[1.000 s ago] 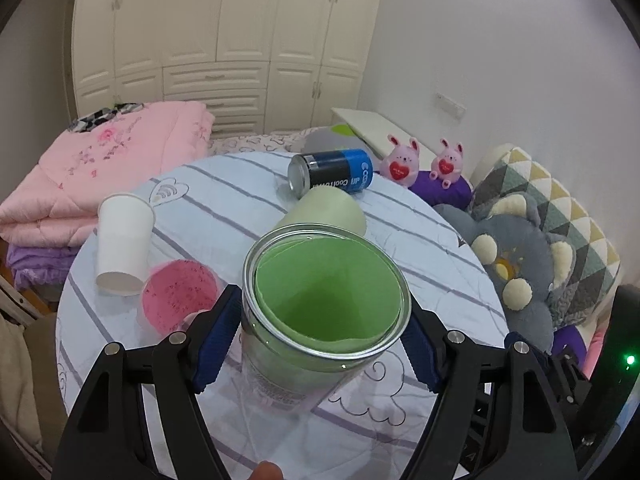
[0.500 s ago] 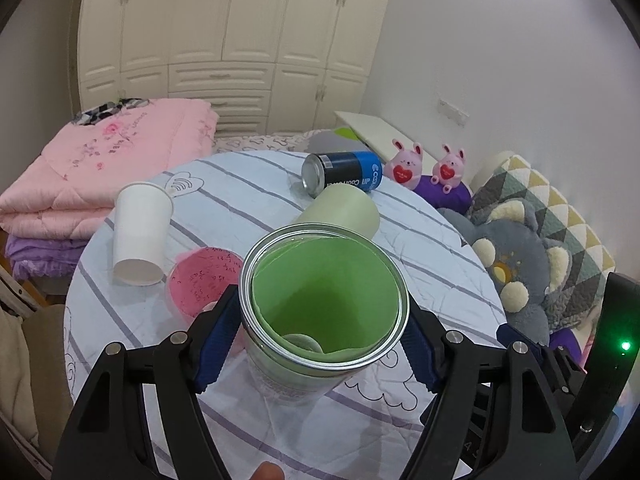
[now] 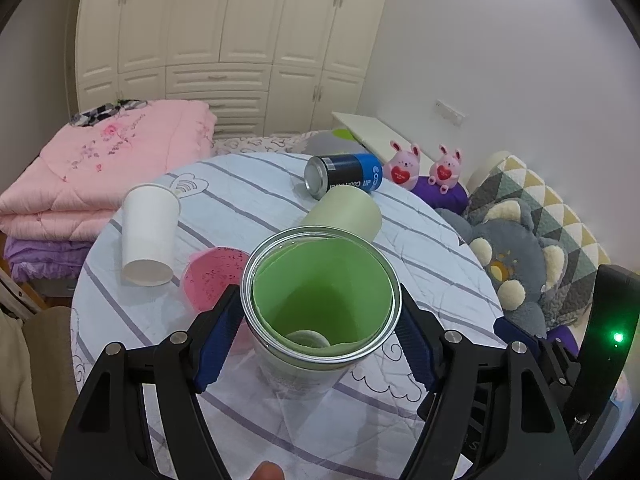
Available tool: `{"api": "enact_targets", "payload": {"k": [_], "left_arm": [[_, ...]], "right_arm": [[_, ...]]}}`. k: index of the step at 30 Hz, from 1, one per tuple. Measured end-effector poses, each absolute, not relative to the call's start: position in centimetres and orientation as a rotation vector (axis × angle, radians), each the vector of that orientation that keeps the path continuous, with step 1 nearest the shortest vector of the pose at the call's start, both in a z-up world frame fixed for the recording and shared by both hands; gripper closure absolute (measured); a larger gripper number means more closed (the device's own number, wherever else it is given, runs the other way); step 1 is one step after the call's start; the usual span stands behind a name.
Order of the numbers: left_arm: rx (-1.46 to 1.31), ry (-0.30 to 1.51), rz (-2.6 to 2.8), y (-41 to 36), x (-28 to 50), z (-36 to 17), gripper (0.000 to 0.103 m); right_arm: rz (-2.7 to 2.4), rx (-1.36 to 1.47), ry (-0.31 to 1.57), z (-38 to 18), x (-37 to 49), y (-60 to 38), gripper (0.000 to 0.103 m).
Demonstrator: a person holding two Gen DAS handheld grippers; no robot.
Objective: Flip cup upright
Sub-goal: 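Rotate the held jar with the left tool until its open rim faces up, then lower the upright jar onto the table and open the left tool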
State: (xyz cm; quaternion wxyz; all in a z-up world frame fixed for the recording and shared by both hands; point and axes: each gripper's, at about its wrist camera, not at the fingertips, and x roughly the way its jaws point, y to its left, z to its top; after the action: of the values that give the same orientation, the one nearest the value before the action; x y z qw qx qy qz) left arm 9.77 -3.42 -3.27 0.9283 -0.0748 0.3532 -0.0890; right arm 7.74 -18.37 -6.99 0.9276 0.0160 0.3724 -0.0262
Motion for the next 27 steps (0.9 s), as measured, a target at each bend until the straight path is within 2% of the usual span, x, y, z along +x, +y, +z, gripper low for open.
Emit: {"api": "enact_targets", "payload": {"k": [10,18,23,27], "left_arm": [[-0.154,0.722,-0.188,-3.2,9.6,-3.2,0.027],[-0.158,0.724,-0.189,-2.5,9.2,-3.0,0.016],[-0.155,0.728,-0.186,-2.6,9.2,-2.9,0.016],[-0.156,0.731,-0.188,-2.7,9.0,-2.8,0.009]], "right_arm": [[-0.046,0.026,0.761,-6.8,7.7,-17.6,0.019],[-0.048,0.027,0.757,-6.6,7.6,-17.5,0.019],[-0.045,0.027,0.757,-6.5,7.5,-17.5,0.019],[-0.042,0.024,0.754,-6.4,7.4,-17.3,0.019]]}}
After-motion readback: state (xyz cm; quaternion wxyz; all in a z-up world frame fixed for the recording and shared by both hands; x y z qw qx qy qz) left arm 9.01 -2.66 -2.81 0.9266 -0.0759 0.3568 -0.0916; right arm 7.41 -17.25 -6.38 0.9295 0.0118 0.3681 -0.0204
